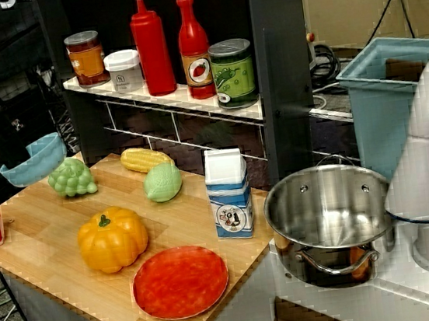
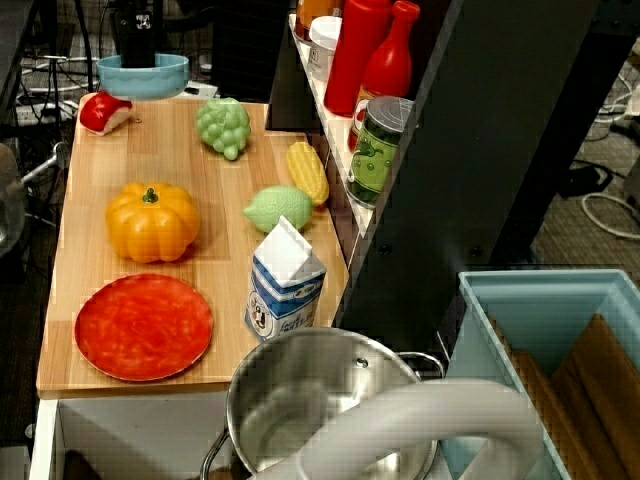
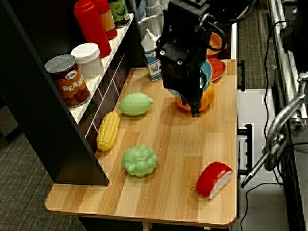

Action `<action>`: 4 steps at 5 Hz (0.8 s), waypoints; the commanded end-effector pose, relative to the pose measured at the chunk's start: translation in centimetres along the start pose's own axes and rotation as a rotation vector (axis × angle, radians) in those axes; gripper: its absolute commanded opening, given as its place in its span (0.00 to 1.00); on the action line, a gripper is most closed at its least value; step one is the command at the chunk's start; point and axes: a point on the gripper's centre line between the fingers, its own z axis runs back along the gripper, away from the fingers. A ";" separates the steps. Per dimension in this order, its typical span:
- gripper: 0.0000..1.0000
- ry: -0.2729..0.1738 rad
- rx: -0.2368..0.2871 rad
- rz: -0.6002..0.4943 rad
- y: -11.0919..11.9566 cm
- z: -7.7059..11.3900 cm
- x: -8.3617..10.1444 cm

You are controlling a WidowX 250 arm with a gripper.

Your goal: Lift bowl

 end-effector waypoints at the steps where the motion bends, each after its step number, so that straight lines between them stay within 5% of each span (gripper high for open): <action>1: 0.00 -0.018 0.037 -0.023 -1.6 2.9 0.9; 4: 0.00 -0.012 0.025 -0.019 -1.9 3.4 1.2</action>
